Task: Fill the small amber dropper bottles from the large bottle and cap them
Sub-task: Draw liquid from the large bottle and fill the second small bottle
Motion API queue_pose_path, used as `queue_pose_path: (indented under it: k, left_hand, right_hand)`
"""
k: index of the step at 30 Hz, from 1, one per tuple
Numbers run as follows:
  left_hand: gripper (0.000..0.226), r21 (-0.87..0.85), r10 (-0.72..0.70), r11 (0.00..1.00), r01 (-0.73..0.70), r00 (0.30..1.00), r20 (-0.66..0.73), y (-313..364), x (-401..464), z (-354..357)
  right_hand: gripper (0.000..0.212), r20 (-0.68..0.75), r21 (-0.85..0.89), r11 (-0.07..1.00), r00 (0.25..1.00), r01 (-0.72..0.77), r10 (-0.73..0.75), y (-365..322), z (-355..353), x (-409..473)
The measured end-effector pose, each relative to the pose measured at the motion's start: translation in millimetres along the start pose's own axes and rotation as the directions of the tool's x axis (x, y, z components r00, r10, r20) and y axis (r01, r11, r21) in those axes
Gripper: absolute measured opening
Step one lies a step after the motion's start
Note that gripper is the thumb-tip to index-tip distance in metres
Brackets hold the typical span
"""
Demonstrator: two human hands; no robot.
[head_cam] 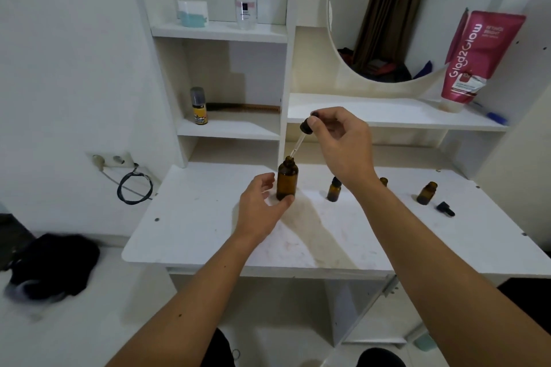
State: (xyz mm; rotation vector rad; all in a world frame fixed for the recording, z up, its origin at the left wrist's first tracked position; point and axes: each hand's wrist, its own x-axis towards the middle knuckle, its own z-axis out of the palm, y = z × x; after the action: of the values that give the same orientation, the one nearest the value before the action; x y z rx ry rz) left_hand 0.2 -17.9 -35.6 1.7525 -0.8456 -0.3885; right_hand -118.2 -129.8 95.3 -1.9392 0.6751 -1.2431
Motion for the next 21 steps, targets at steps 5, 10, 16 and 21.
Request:
queue_pose_path:
  k: [5, 10, 16, 21]
  left_hand:
    - [0.06, -0.036, -0.008, 0.999, 0.009, 0.999, 0.038, 4.3, 9.3, 3.4]
    - [0.055, -0.033, 0.007, 0.999, -0.006, 0.999, 0.032, 0.3, 12.5, 3.2]
    - [0.055, -0.009, 0.028, 1.0, -0.027, 0.999, 0.023, -3.2, 14.3, 4.5]
    - [0.054, -0.012, 0.032, 0.999, -0.032, 0.999, 0.023, -3.2, 13.7, 3.8]
  right_hand:
    - [0.013, 0.079, -0.067, 0.998, 0.997, -0.008, 0.013, 12.1, 12.2, -1.0]
    - [0.007, 0.136, -0.138, 0.988, 0.987, -0.071, 0.09, 27.5, 23.3, -4.7]
    - [0.002, 0.128, -0.146, 0.983, 0.983, -0.109, 0.128, 34.3, 29.9, -7.3]
    - [0.002, 0.125, -0.176, 0.978, 0.983, -0.108, 0.131, 33.2, 30.8, -7.0]
